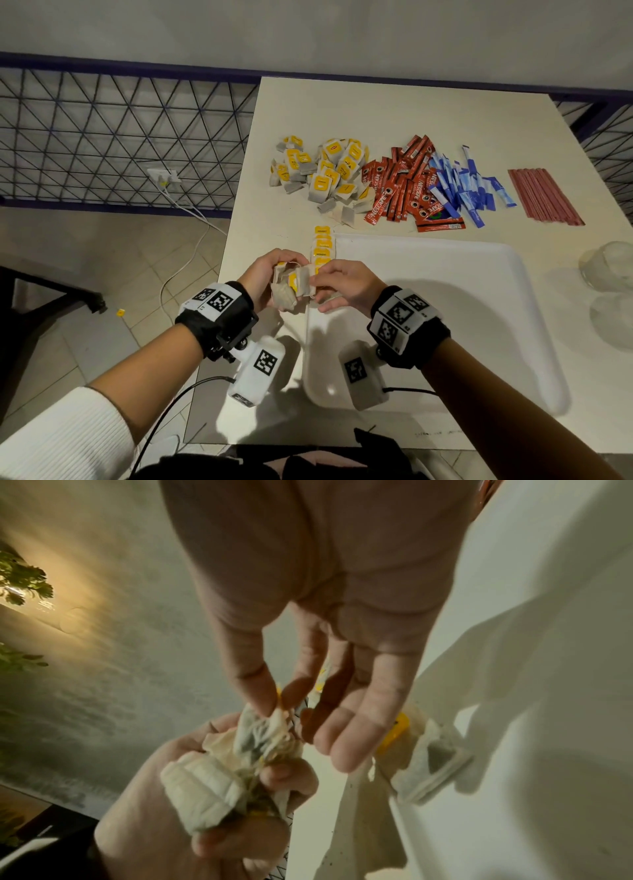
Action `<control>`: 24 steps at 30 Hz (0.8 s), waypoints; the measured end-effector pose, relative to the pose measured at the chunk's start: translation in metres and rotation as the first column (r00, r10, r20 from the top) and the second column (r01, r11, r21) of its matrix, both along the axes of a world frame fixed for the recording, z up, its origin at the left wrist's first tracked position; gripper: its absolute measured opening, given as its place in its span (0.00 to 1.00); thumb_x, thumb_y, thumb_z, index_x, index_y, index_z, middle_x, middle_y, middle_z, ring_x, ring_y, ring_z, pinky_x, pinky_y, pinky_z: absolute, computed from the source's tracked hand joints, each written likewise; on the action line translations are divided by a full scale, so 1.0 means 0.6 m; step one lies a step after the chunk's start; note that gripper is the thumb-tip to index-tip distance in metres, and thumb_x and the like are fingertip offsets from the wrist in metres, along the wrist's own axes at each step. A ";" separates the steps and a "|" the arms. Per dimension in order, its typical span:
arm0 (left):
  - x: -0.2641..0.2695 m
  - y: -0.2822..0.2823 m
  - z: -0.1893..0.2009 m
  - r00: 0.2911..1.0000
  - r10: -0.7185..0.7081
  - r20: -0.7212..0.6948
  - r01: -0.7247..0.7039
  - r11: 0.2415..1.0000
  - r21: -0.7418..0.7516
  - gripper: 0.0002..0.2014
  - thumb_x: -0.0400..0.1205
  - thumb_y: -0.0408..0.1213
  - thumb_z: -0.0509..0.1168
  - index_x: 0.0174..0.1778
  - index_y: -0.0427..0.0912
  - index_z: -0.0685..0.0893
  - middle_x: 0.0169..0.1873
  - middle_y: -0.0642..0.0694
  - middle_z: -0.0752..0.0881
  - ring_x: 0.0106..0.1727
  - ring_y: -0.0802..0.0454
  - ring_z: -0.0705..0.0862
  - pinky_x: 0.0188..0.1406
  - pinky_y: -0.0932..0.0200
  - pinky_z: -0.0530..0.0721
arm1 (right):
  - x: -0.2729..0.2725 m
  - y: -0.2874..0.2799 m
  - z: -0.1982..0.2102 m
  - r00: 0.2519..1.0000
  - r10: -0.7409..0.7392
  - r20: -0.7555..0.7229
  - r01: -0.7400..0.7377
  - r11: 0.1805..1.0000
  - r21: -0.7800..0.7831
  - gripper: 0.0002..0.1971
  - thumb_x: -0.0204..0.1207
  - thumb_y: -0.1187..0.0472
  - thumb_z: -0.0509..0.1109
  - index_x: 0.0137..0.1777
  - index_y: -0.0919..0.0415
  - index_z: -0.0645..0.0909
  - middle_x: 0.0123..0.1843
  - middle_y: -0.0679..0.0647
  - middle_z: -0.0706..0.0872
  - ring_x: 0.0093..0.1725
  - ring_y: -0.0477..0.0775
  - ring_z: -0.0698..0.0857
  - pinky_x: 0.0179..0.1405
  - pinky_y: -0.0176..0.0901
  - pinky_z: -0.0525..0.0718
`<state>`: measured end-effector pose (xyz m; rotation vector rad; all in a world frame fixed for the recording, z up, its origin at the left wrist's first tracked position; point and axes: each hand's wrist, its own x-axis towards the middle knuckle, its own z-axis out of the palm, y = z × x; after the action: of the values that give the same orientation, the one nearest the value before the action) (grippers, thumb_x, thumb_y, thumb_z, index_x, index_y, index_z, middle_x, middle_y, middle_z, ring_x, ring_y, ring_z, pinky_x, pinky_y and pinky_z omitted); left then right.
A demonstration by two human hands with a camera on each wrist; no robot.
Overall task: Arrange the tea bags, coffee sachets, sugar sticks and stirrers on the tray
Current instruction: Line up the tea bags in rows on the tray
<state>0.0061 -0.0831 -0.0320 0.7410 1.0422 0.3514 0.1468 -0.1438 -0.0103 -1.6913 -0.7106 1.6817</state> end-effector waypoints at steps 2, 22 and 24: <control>-0.007 0.001 0.000 1.000 0.005 -0.024 -0.006 1.000 -0.021 0.18 0.78 0.40 0.50 0.31 0.44 0.83 0.29 0.42 0.80 0.20 0.47 0.78 0.29 0.62 0.69 | -0.001 0.003 0.001 0.998 -0.044 -0.033 0.045 0.999 0.008 0.07 0.76 0.69 0.68 0.38 0.64 0.74 0.32 0.58 0.78 0.31 0.52 0.81 0.30 0.41 0.87; -0.029 0.016 -0.001 0.993 -0.072 -0.097 0.076 0.996 0.037 0.07 0.81 0.39 0.62 0.45 0.46 0.86 0.33 0.49 0.85 0.15 0.55 0.73 0.13 0.71 0.69 | -0.002 0.008 0.015 0.959 -0.182 -0.217 0.202 0.976 0.076 0.10 0.79 0.71 0.62 0.36 0.62 0.71 0.42 0.63 0.77 0.36 0.61 0.80 0.24 0.45 0.87; -0.030 0.017 -0.002 0.986 -0.138 -0.091 0.145 0.986 0.084 0.08 0.79 0.40 0.66 0.50 0.43 0.85 0.32 0.45 0.83 0.15 0.56 0.73 0.11 0.71 0.68 | -0.005 0.009 0.019 0.955 -0.173 -0.243 0.197 0.977 0.080 0.10 0.78 0.72 0.62 0.37 0.62 0.71 0.40 0.62 0.76 0.32 0.59 0.80 0.23 0.44 0.85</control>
<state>-0.0118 -0.0730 -0.0331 0.9130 1.0520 0.2475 0.1441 -0.1386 0.0012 -1.4111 -0.5014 1.6471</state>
